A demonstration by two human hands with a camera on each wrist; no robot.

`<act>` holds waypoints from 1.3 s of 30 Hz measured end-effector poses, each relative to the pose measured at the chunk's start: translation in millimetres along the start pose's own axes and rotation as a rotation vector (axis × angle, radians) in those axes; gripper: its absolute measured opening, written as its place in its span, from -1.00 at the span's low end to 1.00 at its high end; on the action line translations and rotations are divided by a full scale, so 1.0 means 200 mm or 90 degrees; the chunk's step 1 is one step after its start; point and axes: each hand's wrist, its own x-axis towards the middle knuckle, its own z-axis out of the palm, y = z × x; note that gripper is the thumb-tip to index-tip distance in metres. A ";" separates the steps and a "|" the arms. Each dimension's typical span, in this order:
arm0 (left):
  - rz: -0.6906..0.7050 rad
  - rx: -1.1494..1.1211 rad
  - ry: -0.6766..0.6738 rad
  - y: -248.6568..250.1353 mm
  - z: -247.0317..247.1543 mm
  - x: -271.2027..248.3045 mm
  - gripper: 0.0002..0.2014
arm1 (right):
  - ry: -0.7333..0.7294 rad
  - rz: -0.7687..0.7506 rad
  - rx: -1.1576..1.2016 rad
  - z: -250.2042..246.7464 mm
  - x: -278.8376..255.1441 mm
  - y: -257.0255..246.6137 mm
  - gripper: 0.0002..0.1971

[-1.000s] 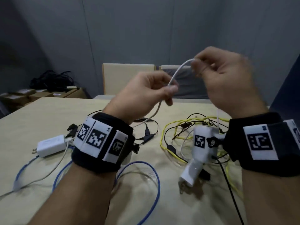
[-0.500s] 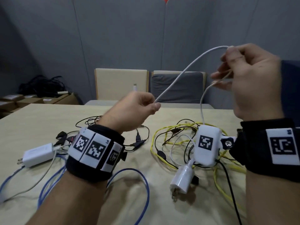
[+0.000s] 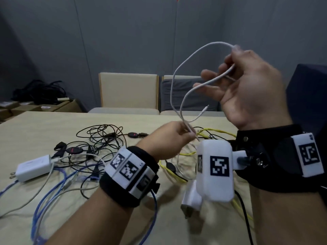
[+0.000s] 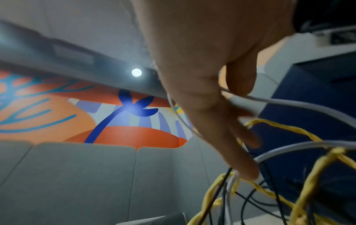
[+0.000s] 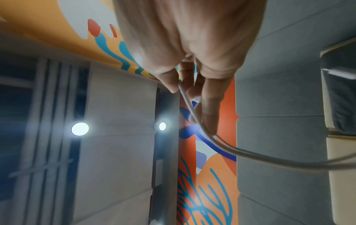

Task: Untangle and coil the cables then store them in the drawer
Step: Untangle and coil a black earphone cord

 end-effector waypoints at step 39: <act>0.055 0.144 0.157 0.08 -0.40 -0.17 -0.63 | -0.064 -0.015 -0.040 0.06 -0.01 0.14 -0.76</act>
